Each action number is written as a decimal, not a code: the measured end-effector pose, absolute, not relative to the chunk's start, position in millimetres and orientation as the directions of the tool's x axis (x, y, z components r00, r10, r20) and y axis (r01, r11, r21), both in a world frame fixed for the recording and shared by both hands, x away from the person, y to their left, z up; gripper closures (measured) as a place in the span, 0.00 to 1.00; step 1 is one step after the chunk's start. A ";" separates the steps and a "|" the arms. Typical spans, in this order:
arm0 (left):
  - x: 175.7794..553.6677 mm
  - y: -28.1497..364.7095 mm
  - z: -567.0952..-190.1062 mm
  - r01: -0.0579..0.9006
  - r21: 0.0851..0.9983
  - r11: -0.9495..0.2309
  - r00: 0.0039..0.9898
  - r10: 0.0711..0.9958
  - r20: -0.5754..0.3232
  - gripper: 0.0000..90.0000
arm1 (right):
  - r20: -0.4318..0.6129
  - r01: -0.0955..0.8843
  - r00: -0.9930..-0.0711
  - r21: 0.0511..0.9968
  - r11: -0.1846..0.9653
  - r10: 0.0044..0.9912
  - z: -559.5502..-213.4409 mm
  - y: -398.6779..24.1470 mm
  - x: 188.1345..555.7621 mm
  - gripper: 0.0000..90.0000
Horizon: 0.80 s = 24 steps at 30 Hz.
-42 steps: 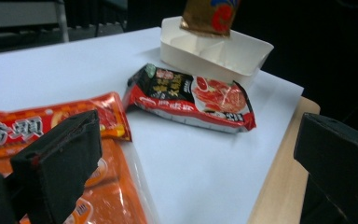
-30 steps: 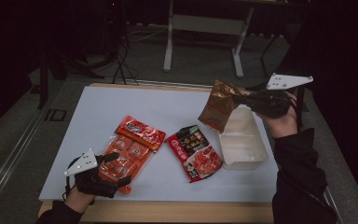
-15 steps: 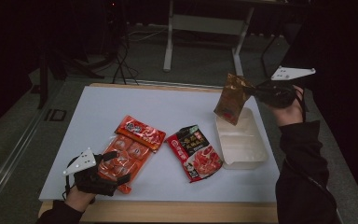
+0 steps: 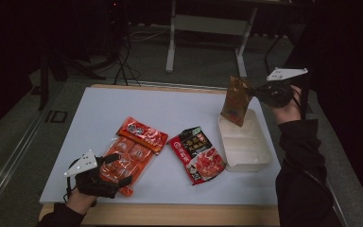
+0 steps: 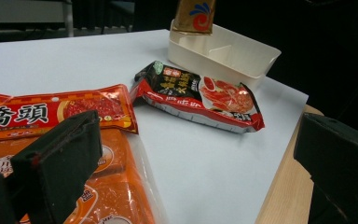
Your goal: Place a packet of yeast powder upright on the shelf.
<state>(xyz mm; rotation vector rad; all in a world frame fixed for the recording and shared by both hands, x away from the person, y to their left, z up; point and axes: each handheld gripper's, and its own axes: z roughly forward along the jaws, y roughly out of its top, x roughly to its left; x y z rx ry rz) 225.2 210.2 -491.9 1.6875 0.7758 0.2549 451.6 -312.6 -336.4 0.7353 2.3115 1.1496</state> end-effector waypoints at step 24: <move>225.4 211.1 -495.1 0.364 0.929 -0.072 0.750 0.614 -0.246 0.02 | -0.187 0.221 -0.764 0.823 0.523 0.617 -356.9 -299.1 461.8 0.99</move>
